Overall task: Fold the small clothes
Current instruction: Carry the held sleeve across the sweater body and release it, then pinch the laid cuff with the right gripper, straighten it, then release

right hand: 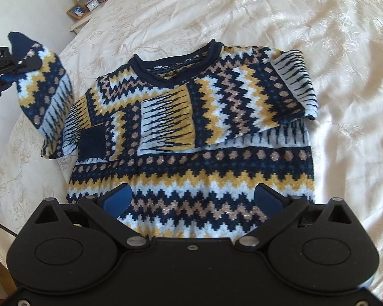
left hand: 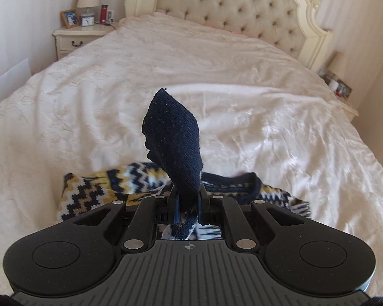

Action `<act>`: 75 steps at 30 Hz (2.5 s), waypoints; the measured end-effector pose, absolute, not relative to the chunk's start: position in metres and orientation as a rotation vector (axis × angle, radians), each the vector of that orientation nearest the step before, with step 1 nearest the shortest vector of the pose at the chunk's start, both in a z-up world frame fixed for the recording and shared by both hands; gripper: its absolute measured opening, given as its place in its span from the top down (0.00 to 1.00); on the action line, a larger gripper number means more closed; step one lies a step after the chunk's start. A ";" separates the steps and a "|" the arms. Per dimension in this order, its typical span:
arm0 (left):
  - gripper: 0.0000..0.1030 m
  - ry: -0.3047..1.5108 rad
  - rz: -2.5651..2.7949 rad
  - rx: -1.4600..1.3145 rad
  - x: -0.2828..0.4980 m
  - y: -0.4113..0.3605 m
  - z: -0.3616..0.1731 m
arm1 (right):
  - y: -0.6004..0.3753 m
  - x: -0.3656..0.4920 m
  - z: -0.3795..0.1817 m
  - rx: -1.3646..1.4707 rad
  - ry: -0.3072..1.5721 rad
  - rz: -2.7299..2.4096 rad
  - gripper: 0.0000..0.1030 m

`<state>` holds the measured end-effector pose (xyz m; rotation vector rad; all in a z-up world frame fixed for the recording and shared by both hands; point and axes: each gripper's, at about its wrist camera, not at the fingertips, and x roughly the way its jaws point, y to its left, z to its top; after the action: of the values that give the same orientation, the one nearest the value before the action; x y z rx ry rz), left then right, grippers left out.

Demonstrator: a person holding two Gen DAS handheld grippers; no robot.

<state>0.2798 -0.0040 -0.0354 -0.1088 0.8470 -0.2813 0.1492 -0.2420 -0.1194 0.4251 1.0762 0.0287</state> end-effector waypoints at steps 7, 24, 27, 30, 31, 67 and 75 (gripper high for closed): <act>0.85 0.927 -0.333 -0.011 0.273 -0.079 -0.078 | -0.273 0.140 -0.124 0.456 1.076 -0.004 0.01; 0.54 0.842 -0.445 0.280 0.239 -0.103 -0.086 | -0.283 0.153 -0.128 0.468 1.051 -0.053 0.01; 0.54 0.905 -0.374 0.265 0.247 -0.070 -0.100 | -0.282 0.163 -0.126 0.445 1.015 -0.059 0.01; 0.54 0.970 -0.278 0.244 0.260 -0.033 -0.115 | -0.281 0.176 -0.125 0.422 0.989 -0.071 0.01; 0.54 0.985 -0.252 0.234 0.264 -0.021 -0.118 | -0.282 0.181 -0.126 0.421 0.986 -0.077 0.02; 0.35 1.160 -0.128 0.159 0.309 0.042 -0.169 | -0.295 0.239 -0.169 0.463 1.148 -0.127 0.51; 0.35 1.162 -0.138 0.132 0.287 0.049 -0.165 | -0.294 0.235 -0.154 0.435 1.074 -0.106 0.32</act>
<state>0.2867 0.0490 -0.1654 0.1318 1.1616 -0.1378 0.2355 -0.2944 -0.1541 0.4346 1.0737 -0.1063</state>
